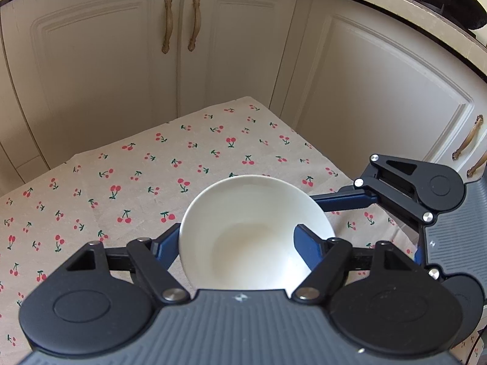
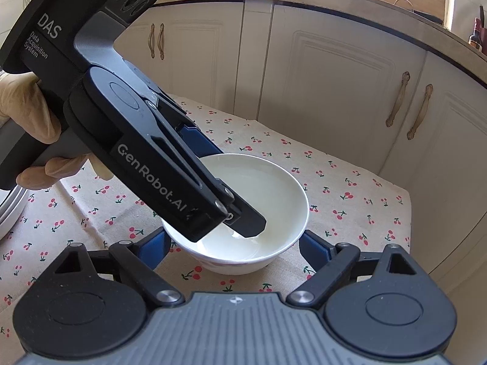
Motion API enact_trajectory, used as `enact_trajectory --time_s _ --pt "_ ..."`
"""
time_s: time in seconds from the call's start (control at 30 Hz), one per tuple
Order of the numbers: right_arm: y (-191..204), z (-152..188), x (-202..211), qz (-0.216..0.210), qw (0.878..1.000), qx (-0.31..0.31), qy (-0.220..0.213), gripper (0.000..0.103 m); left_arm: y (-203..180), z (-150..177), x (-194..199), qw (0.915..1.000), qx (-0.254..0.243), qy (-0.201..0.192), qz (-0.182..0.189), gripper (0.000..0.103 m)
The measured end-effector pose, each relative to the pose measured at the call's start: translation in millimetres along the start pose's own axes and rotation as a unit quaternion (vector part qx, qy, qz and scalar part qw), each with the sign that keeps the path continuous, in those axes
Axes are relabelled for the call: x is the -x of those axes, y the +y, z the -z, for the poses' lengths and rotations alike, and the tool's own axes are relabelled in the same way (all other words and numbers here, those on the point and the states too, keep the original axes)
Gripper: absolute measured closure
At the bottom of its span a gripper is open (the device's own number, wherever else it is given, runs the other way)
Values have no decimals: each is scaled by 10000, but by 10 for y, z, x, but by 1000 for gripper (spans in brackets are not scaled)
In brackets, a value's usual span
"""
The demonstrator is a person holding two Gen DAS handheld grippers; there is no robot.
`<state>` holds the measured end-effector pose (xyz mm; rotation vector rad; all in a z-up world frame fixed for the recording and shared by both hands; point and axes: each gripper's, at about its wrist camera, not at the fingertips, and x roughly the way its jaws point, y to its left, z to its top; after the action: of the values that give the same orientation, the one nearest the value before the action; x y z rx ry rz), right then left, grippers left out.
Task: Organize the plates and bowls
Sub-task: 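Lift and carry the white bowl over the nested bowls with the left gripper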
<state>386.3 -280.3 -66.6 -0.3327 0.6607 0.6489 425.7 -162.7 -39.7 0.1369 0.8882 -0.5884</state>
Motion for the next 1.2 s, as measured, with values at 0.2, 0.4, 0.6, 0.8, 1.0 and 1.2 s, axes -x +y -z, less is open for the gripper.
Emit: enact_trajectory --time_s 0.2,0.4,0.6,0.8,1.0,1.2 --pt "33 -2 62 1 10000 -23 35 10 -29 22 54 10000 -31 10 31 26" --pt "95 -8 232 -24 10000 -59 46 10 -126 55 229 9999 -94 -56 101 26" --pt "243 -17 492 22 10000 -38 58 10 -293 108 484 9997 -164 -144 142 26" --pt "428 -17 759 65 9999 -63 100 9 -443 206 776 9993 -217 -232 202 26" --pt "616 -3 1078 71 9999 -133 20 10 -639 322 1092 9989 -280 -323 175 26" --pt "854 75 1381 158 9998 -143 -24 10 -899 490 1371 9983 -370 -423 165 26"
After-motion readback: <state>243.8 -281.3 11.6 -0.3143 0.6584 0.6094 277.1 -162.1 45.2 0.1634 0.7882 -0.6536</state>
